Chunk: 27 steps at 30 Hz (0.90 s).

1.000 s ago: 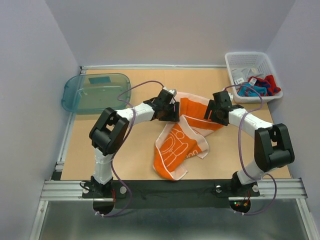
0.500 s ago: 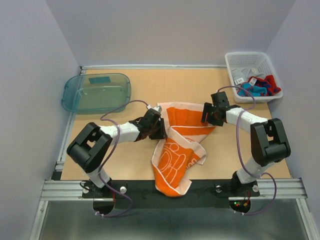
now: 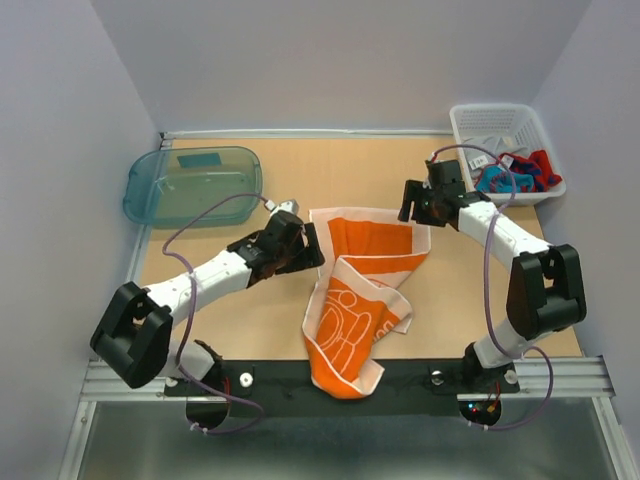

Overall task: Fold and stack the towels
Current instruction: Flatten out the crumpled towel

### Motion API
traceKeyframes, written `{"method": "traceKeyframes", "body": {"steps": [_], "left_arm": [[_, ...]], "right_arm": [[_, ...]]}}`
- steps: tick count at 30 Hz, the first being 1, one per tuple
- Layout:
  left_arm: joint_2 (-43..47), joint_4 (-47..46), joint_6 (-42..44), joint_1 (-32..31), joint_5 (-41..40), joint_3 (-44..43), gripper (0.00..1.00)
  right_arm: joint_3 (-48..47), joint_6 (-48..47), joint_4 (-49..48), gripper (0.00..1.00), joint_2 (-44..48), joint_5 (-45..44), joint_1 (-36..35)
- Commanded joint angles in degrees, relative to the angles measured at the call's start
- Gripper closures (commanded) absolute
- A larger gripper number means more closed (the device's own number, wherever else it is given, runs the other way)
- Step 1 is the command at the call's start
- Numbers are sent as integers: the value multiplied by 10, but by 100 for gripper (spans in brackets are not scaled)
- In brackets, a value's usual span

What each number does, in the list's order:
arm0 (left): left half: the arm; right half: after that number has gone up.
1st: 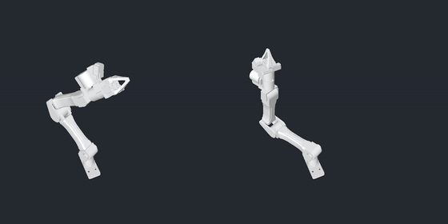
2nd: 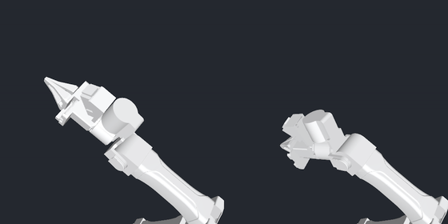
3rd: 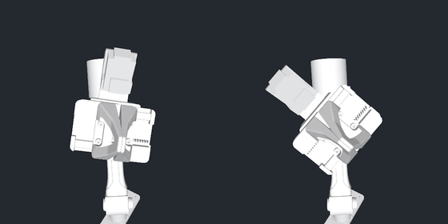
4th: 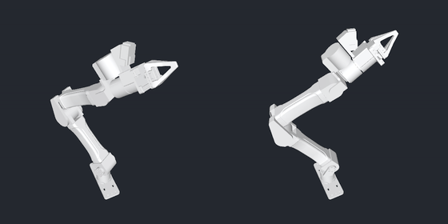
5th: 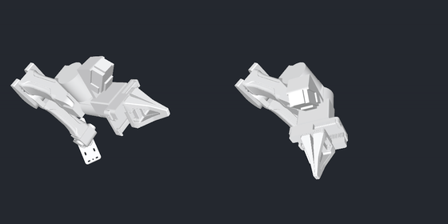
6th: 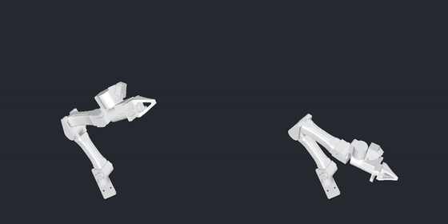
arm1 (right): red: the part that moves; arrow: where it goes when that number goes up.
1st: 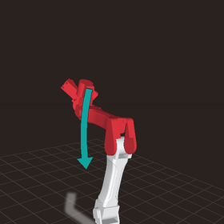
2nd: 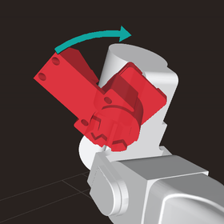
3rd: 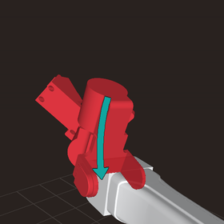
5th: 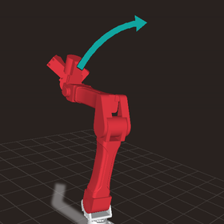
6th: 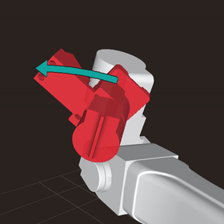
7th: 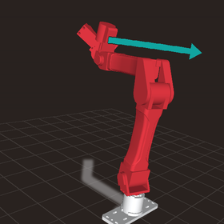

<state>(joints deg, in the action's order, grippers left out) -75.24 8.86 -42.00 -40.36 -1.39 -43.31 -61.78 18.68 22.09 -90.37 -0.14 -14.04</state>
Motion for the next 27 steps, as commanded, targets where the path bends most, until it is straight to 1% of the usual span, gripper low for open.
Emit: {"method": "traceKeyframes", "body": {"steps": [1,2,3,5,6,8,9,12,16,17,19,20,22,23,27], "left_arm": [[-72,4,110,42,-29,-98,14],[-90,6,133,48,-27,-120,11],[-128,11,156,62,-24,-167,10],[-166,33,196,75,-24,-215,10],[-183,38,233,81,-18,-256,10],[-228,50,271,99,-9,-291,10],[-255,55,307,104,4,-322,10],[-292,70,357,116,11,-373,11],[-344,88,440,119,33,-418,17],[-351,91,449,119,38,-425,18],[-368,92,473,120,43,-440,22],[-373,94,478,121,44,-443,23],[-387,98,487,121,45,-458,25],[-392,101,492,121,43,-462,26],[-404,105,497,124,41,-477,27]], "right_arm": [[-71,-32,-1,29,-37,-28,40],[-89,-45,-2,30,-53,-17,53],[-97,-53,-2,30,-63,-12,59],[-112,-68,-2,31,-79,-3,73],[-121,-80,-2,34,-93,21,77],[-130,-97,-1,34,-105,43,89],[-135,-115,-1,34,-115,47,90],[-145,-157,0,34,-132,40,93],[-163,-181,1,35,-162,39,96],[-164,-202,1,35,-168,39,96],[-165,-208,1,36,-174,41,96],[-166,-210,3,39,-183,41,96],[-168,-215,5,42,-191,39,96],[-169,-218,7,46,-198,40,96],[-171,-224,7,46,-213,49,96]]}}
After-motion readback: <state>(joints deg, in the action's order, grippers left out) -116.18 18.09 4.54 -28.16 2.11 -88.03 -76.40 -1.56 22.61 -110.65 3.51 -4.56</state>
